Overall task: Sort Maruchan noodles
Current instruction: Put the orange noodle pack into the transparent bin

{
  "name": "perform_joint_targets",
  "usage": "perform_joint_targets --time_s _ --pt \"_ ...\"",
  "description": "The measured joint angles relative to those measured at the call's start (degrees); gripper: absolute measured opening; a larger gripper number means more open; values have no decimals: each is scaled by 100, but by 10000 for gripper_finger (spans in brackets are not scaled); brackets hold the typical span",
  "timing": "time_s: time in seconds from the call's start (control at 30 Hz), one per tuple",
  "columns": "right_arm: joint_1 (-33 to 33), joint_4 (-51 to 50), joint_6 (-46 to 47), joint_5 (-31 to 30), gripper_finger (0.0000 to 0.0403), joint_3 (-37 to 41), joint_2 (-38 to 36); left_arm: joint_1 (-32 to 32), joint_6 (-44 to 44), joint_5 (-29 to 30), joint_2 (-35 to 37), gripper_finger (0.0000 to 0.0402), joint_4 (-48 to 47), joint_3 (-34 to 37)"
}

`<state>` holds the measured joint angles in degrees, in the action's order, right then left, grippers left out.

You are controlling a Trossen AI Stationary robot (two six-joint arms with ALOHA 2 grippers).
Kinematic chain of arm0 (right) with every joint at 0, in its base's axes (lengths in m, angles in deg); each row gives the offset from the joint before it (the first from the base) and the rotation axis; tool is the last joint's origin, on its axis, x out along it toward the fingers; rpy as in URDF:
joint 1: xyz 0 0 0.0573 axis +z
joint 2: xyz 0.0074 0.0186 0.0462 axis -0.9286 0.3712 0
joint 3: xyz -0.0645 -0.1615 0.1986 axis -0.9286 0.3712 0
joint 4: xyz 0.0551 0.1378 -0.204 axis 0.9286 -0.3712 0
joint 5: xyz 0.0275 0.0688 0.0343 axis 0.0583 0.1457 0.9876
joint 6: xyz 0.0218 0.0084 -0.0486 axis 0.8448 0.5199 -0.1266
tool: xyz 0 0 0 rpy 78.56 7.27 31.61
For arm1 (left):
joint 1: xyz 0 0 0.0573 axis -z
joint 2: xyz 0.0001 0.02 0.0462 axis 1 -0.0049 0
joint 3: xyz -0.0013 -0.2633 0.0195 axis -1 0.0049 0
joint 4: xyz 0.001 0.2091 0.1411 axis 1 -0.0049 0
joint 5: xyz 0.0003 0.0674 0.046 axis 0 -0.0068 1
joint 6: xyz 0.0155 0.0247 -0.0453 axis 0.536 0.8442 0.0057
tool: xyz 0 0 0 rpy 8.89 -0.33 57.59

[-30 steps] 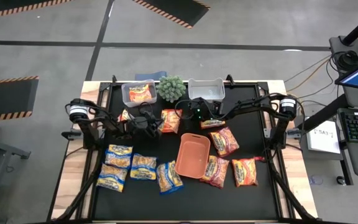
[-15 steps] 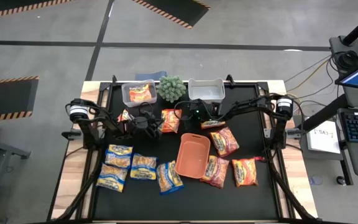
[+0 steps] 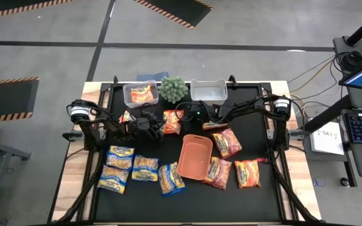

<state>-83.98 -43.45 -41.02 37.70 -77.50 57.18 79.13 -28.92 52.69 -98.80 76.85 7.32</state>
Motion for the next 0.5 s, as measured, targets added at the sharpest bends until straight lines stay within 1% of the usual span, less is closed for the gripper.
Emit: perform_joint_targets --time_s 0.23,0.4,0.5 --pt "2 481 105 50 310 -3 155 0 0 -4 0 0 15 2" --pt "19 484 100 49 306 -168 275 3 2 -28 -9 0 126 9" --pt "28 492 68 54 306 -364 499 4 0 -39 -11 0 138 -7"
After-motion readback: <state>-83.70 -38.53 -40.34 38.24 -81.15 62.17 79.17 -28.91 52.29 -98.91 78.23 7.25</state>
